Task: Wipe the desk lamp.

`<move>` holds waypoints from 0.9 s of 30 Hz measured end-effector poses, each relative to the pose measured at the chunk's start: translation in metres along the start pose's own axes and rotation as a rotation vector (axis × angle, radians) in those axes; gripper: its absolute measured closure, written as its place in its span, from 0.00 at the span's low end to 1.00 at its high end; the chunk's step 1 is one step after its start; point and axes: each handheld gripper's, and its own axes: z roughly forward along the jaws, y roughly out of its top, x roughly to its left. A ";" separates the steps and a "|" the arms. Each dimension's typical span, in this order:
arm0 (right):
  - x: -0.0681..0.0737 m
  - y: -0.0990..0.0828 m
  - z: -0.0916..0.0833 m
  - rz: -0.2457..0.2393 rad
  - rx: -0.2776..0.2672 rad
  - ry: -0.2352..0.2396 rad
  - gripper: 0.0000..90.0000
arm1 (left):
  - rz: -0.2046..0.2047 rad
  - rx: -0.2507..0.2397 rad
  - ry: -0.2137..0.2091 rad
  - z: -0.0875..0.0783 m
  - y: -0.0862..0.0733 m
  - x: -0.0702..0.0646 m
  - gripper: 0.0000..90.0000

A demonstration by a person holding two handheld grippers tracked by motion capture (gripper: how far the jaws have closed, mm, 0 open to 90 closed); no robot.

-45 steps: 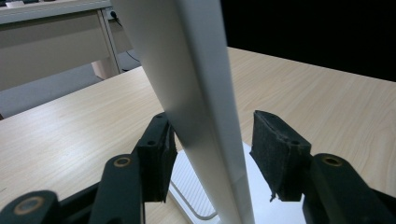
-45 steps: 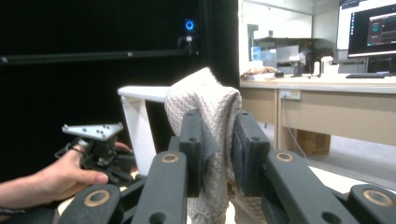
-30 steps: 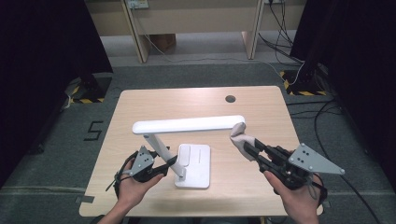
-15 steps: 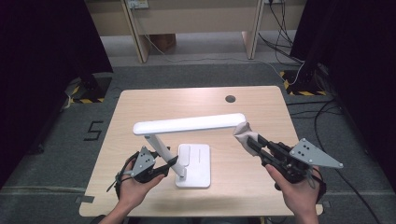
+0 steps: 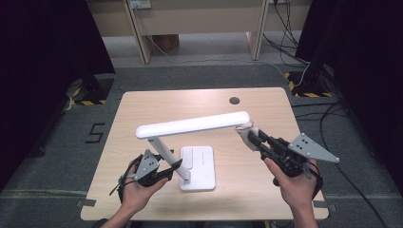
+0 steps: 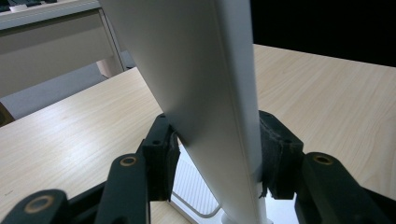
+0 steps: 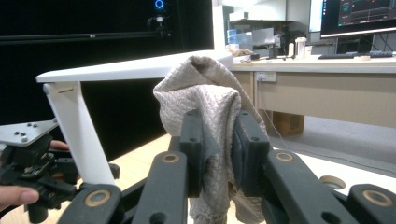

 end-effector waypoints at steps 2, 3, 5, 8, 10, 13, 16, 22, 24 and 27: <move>0.000 0.000 0.003 0.009 0.003 -0.002 0.85 | -0.003 0.001 0.000 0.000 0.000 0.000 0.58; 0.000 0.000 0.003 0.009 0.003 -0.002 0.85 | -0.003 0.001 0.000 0.000 0.000 0.000 0.58; 0.000 0.000 0.007 0.020 -0.005 -0.004 0.85 | -0.001 0.002 0.000 0.000 0.000 0.000 0.58; -0.001 -0.002 0.011 0.024 -0.008 -0.001 0.85 | 0.001 0.005 0.000 0.001 0.001 -0.001 0.58; -0.001 -0.003 0.013 0.026 -0.002 0.003 0.85 | 0.001 0.006 0.000 0.001 0.001 -0.001 0.58; -0.001 -0.004 0.016 0.036 -0.006 0.009 0.85 | 0.002 0.006 0.001 0.001 0.001 -0.002 0.58; -0.001 -0.004 0.019 0.044 -0.010 0.010 0.85 | 0.006 0.010 0.003 0.001 0.001 -0.003 0.58; 0.003 -0.004 0.024 0.047 -0.016 0.018 0.85 | 0.013 0.013 0.014 0.001 0.002 -0.004 0.58; 0.005 -0.004 0.024 0.035 -0.023 0.021 0.85 | 0.016 0.015 0.019 0.001 0.002 -0.004 0.59; 0.006 -0.005 0.023 0.043 -0.019 0.019 0.85 | 0.019 0.016 0.023 0.002 0.002 -0.005 0.59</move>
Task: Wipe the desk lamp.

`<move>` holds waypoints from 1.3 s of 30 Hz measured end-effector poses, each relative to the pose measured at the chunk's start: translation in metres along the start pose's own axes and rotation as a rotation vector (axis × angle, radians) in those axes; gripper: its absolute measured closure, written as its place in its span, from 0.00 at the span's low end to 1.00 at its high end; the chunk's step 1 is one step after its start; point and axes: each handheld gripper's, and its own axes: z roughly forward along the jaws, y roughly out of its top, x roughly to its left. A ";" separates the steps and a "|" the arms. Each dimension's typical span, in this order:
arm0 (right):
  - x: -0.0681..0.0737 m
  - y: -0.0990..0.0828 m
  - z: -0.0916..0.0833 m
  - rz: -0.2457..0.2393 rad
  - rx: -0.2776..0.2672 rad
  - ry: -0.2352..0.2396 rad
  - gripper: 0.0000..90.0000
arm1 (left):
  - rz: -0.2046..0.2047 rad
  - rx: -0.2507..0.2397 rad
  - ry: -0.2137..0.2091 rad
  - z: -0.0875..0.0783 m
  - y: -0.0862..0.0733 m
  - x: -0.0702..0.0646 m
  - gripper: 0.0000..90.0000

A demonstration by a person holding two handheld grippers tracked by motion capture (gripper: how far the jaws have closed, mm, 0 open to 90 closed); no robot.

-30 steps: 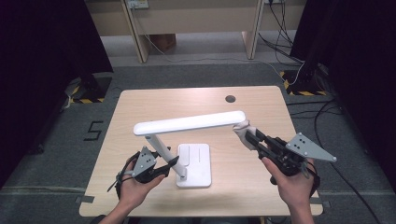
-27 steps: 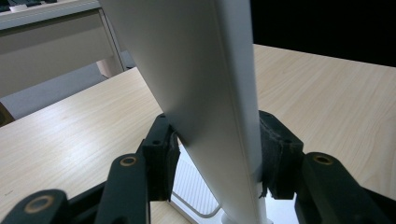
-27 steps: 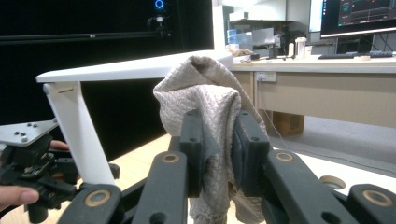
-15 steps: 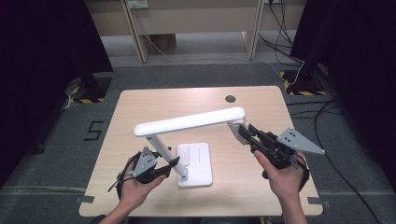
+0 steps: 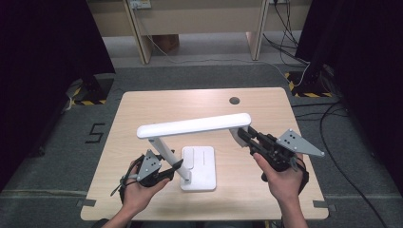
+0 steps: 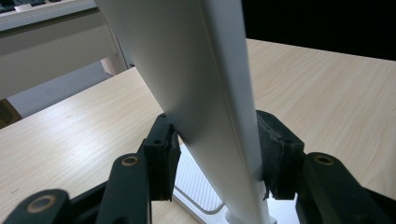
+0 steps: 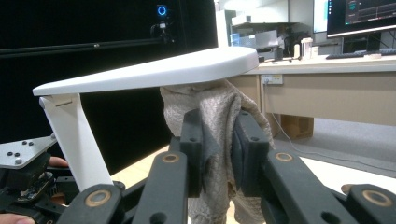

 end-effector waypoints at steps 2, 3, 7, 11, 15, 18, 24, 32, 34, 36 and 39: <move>0.000 -0.001 0.000 0.006 0.001 0.001 0.85 | 0.002 0.001 0.004 0.000 0.000 -0.001 0.59; 0.002 -0.001 0.000 0.016 0.000 0.005 0.85 | 0.001 0.002 0.005 0.000 0.000 -0.001 0.59; 0.008 -0.002 0.002 0.002 0.002 0.018 0.85 | -0.001 0.005 0.013 0.001 0.001 -0.001 0.59; 0.014 -0.003 0.007 0.002 0.007 0.036 0.85 | -0.007 0.005 0.018 0.001 0.001 -0.002 0.60; 0.018 -0.005 0.010 0.010 0.009 0.050 0.85 | -0.009 0.004 0.019 0.001 0.001 -0.003 0.60; 0.024 -0.007 0.014 0.010 0.006 0.063 0.85 | -0.008 0.005 0.020 0.001 0.001 -0.003 0.60; 0.029 -0.008 0.018 0.009 0.009 0.070 0.85 | 0.007 -0.002 0.024 0.002 0.001 -0.002 0.60; 0.037 -0.009 0.023 -0.014 0.013 0.072 0.85 | 0.007 -0.002 0.027 0.002 0.001 -0.003 0.60; 0.038 -0.009 0.024 -0.011 0.014 0.071 0.85 | 0.006 -0.002 0.027 0.002 0.001 -0.003 0.60; 0.040 -0.009 0.025 -0.009 0.014 0.076 0.85 | 0.007 -0.001 0.027 0.002 0.001 -0.003 0.60; 0.043 -0.010 0.027 -0.012 0.016 0.082 0.85 | 0.007 -0.002 0.029 0.002 0.001 -0.003 0.60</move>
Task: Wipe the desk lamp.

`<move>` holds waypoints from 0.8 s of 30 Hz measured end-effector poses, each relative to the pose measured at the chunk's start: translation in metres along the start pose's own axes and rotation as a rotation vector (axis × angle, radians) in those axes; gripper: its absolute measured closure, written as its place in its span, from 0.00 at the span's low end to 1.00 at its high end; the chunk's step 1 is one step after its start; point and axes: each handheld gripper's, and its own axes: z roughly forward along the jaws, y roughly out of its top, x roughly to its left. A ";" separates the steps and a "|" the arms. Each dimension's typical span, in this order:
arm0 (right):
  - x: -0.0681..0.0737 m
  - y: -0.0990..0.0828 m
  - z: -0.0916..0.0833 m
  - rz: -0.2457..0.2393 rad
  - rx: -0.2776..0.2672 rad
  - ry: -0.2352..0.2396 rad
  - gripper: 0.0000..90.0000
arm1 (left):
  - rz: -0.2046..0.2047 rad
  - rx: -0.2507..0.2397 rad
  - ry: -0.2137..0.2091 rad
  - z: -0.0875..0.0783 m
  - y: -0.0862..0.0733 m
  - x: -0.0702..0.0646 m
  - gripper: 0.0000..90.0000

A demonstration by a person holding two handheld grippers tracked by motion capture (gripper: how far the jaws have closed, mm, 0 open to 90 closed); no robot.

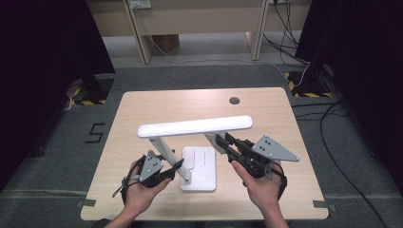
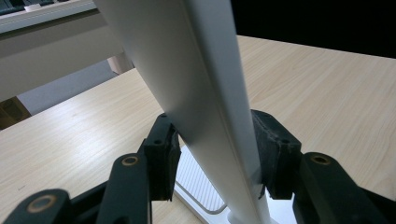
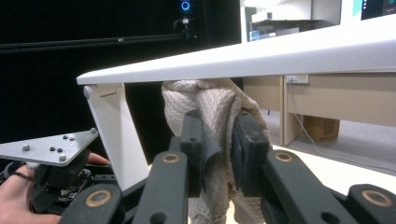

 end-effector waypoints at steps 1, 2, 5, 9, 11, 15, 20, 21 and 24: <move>0.001 0.000 0.001 0.001 0.000 0.004 0.85 | 0.000 0.001 0.000 0.000 0.000 0.000 0.60; 0.002 0.000 0.002 -0.004 0.000 0.007 0.85 | 0.001 0.001 0.000 0.000 0.000 0.000 0.60; 0.005 -0.001 0.006 -0.001 0.003 0.021 0.85 | 0.003 0.000 0.002 0.000 0.000 0.000 0.60; 0.010 -0.003 0.011 -0.001 0.007 0.035 0.85 | 0.004 0.000 0.002 0.000 0.000 -0.001 0.60; 0.012 -0.003 0.013 0.001 0.002 0.044 0.85 | 0.006 0.001 0.003 0.000 0.000 0.000 0.60; 0.016 -0.003 0.018 0.006 0.007 0.057 0.85 | 0.008 0.002 0.004 0.000 0.000 0.000 0.60; 0.019 -0.005 0.022 0.014 0.007 0.068 0.85 | 0.012 0.003 0.005 0.000 0.000 -0.001 0.59; 0.019 -0.005 0.022 0.014 0.007 0.068 0.85 | 0.012 0.003 0.005 0.000 0.000 -0.001 0.59; 0.021 -0.005 0.027 0.011 0.007 0.076 0.85 | 0.014 0.002 0.006 0.000 0.000 -0.001 0.59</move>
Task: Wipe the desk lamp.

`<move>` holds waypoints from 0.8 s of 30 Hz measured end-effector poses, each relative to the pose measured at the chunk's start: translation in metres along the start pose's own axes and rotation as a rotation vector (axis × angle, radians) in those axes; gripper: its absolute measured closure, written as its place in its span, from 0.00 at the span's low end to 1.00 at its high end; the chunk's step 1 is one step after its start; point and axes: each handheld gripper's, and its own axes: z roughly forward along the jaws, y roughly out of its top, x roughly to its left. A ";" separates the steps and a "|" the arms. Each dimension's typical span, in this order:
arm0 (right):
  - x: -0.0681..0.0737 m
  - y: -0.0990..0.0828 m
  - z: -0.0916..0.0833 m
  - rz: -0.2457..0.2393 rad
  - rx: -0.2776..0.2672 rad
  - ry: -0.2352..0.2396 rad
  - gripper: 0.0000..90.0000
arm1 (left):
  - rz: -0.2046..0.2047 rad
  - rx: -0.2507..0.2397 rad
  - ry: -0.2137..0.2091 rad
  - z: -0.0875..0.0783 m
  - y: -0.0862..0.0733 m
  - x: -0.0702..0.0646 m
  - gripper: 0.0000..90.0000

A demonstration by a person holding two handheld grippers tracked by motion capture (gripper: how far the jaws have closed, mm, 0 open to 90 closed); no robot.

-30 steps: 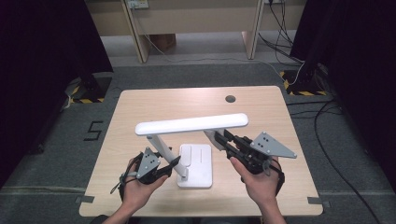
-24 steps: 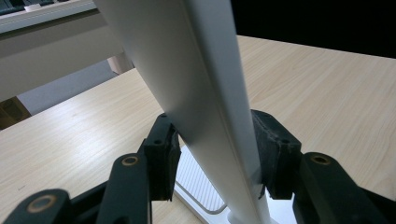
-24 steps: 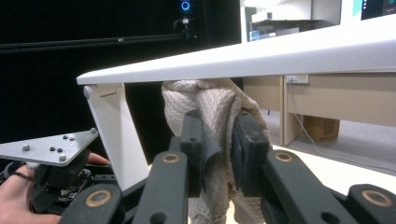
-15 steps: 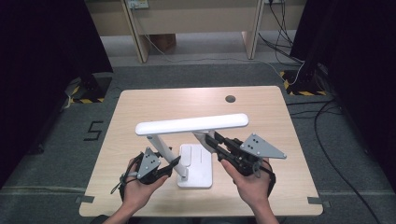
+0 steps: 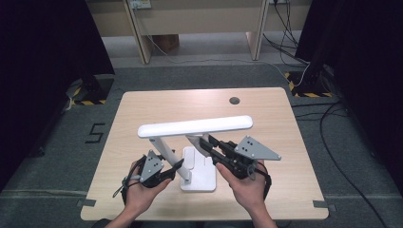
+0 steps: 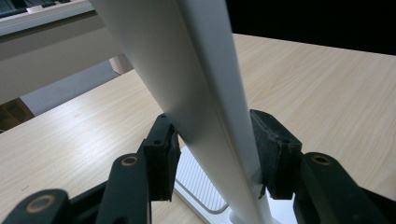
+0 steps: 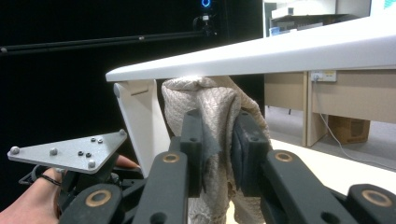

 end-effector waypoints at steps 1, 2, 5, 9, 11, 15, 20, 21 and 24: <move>0.001 0.000 0.001 0.001 0.003 0.002 0.85 | 0.000 0.000 0.000 0.000 0.000 0.000 0.59; 0.001 0.000 0.001 0.001 0.003 0.002 0.85 | 0.001 0.000 0.001 0.000 0.000 0.000 0.59; 0.002 0.000 0.006 0.005 -0.001 0.009 0.85 | 0.005 0.002 0.001 0.000 0.000 0.000 0.59; 0.006 -0.001 0.012 0.008 0.001 0.023 0.85 | 0.008 0.003 0.001 0.000 0.000 0.000 0.59; 0.007 -0.002 0.015 0.006 0.003 0.030 0.85 | 0.010 0.004 0.001 0.000 0.000 0.000 0.59; 0.011 -0.002 0.022 0.011 0.009 0.039 0.85 | 0.001 0.011 -0.001 0.000 0.000 -0.001 0.59; 0.013 -0.004 0.028 0.009 0.006 0.052 0.85 | 0.003 0.011 -0.001 0.000 0.000 -0.001 0.59; 0.013 -0.004 0.029 0.011 0.009 0.054 0.85 | 0.004 0.011 -0.001 0.000 0.000 -0.001 0.59; 0.015 -0.004 0.033 0.012 0.014 0.065 0.85 | 0.007 0.010 -0.001 0.000 -0.001 -0.001 0.58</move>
